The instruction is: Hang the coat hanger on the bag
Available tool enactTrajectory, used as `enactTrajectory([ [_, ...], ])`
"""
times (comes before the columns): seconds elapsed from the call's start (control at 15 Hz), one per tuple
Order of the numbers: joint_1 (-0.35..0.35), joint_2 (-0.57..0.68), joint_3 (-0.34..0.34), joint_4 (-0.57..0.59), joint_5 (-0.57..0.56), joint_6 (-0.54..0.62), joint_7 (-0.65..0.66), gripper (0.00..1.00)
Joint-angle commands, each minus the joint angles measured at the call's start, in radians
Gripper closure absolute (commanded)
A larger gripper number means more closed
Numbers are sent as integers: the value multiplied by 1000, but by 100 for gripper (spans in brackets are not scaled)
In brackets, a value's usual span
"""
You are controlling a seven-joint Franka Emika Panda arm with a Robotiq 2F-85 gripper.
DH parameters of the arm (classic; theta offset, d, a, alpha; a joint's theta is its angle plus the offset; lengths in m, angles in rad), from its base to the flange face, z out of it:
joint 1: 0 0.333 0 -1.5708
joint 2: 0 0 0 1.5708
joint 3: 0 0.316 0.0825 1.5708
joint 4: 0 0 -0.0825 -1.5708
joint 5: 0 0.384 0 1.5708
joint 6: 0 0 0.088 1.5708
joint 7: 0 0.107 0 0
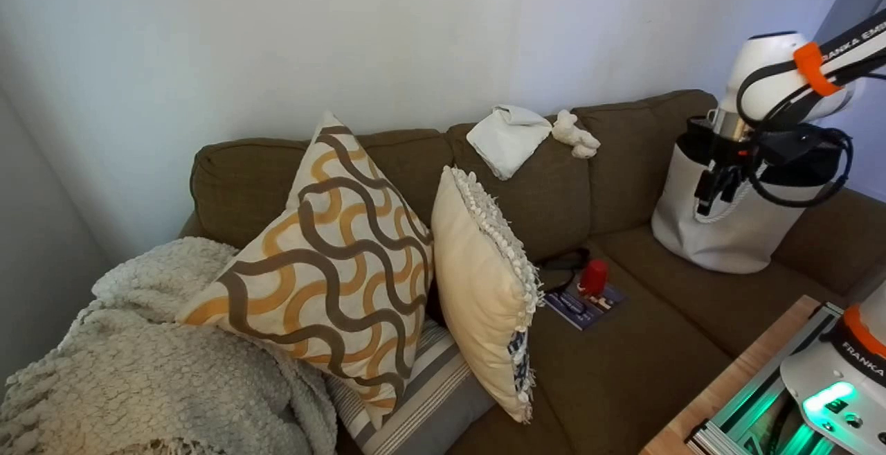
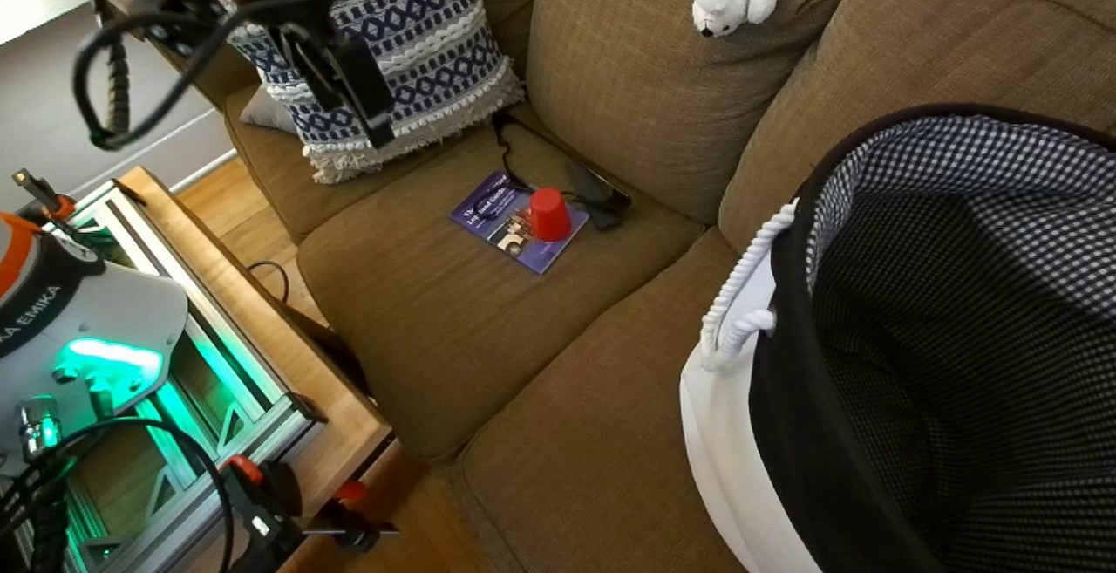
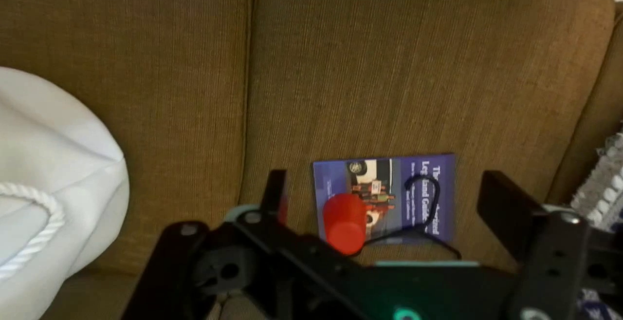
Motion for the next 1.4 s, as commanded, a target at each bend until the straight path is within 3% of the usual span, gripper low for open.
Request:
enactTrajectory([
  [0.0,10,259,26,13,-24,131,36,0],
  [0.07,-1,132,16,1,-7,68,4,0],
  [0.2,4,200,21,15,-7,92,7,0],
  [0.4,3,175,21,23,-7,89,7,0],
  [0.53,27,226,21,24,37,254,-52,0],
  [0.73,130,429,22,15,280,509,-210,0],
  [0.8,116,454,90,11,352,532,-256,0],
  [0.87,31,476,233,15,436,527,-318,0],
  [1.0,7,654,347,104,592,566,-420,0],
  [1.13,-18,765,394,165,533,595,-363,0],
  [1.33,23,945,332,287,394,656,-267,0],
])
